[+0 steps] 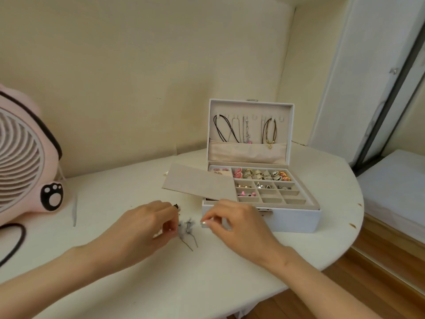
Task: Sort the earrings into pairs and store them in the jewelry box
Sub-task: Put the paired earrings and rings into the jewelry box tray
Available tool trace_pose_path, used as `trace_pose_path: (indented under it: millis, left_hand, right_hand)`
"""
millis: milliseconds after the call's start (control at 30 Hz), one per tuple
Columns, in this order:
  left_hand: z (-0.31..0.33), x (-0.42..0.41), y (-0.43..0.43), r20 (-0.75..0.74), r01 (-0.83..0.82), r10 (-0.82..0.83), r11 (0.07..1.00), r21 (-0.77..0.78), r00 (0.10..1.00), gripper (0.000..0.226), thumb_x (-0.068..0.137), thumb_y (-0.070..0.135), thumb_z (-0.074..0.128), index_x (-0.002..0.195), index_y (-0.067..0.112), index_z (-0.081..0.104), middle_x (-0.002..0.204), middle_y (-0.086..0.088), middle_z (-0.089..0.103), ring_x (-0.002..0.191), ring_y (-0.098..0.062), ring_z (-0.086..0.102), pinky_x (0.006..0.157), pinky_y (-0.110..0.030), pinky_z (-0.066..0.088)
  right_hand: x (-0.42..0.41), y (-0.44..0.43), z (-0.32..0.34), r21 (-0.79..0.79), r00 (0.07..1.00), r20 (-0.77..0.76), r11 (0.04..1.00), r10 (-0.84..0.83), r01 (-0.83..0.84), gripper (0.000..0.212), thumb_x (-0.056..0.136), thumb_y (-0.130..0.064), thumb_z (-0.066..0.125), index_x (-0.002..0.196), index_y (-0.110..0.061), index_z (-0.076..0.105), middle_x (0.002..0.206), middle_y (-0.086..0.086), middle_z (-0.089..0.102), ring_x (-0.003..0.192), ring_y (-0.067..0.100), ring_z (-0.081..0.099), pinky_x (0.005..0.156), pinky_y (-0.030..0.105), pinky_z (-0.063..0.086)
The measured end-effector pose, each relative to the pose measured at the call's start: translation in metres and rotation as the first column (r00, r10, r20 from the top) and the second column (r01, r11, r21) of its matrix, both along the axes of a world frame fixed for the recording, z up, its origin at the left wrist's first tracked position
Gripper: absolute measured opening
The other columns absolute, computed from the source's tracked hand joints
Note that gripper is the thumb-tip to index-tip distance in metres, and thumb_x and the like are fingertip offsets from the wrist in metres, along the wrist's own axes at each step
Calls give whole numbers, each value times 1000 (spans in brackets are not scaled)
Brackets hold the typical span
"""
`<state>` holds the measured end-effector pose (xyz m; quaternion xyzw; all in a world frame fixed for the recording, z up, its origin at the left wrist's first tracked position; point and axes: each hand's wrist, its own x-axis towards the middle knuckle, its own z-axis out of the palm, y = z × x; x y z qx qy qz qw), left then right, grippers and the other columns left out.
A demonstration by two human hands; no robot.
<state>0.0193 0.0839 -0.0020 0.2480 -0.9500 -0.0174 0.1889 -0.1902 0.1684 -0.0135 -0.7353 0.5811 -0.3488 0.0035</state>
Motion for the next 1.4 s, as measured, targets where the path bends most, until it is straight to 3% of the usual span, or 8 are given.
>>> trace_pose_path:
  millis: [200,367,567,767,900,1133,1300,1400]
  left_hand:
    - [-17,33,-16,-57,-237,236,971,-6,970,27,72,26,77,74,34,51,71,25,44,71,2,45,51,-12,28]
    - [-27,36,-13,-33,-218,217,976,-26,976,19,73,32,76,78,35,58,72,21,49,69,-7,49,51,-10,27]
    - [-34,41,-7,17,-166,166,986,-13,986,34,65,31,82,80,38,52,73,25,46,68,-4,48,49,-6,25]
    - [-27,45,0,-9,-182,182,983,15,983,24,73,28,75,81,39,54,74,31,44,71,8,42,51,-7,27]
    - [-24,36,-3,-16,-210,211,977,32,977,14,78,26,71,85,31,60,80,20,55,76,-5,48,55,-12,31]
    - [-25,29,-3,82,-262,257,962,70,963,5,84,26,60,83,28,56,77,21,45,85,-9,46,54,-13,26]
    - [-20,25,0,111,-310,295,935,170,949,27,88,23,54,72,36,37,77,24,42,80,0,43,60,-13,32]
    - [-18,25,3,113,-354,337,905,234,935,28,86,18,55,70,36,41,77,20,47,77,2,45,63,-13,35]
  right_hand:
    - [37,-15,-12,114,997,-37,992,65,-61,21,90,-35,56,97,-23,71,88,-4,60,80,11,57,75,25,42]
    - [62,-31,-16,180,997,-66,983,37,-24,23,93,-35,51,103,-24,69,93,-1,57,89,20,58,73,27,36]
    - [67,-30,-16,237,991,-119,971,65,-35,22,91,-37,55,102,-25,69,86,-6,47,90,20,56,69,24,27]
    - [60,-26,-2,224,991,-98,973,86,-62,20,89,-33,56,102,-26,70,83,-9,46,88,15,55,72,26,33]
    - [65,-32,1,268,993,-80,961,87,-62,19,86,-33,61,102,-27,70,84,-9,49,90,15,55,76,28,37]
    - [69,-33,1,296,996,-2,951,89,-85,16,85,-33,62,95,-26,72,89,-3,63,87,14,56,75,27,39]
    - [73,-36,-1,351,992,-48,932,115,-91,12,79,-30,67,87,-22,72,89,-4,67,97,15,60,82,32,46]
    - [70,-35,0,341,995,-36,937,96,-78,9,79,-27,67,84,-21,71,89,-6,67,91,13,59,79,29,44]
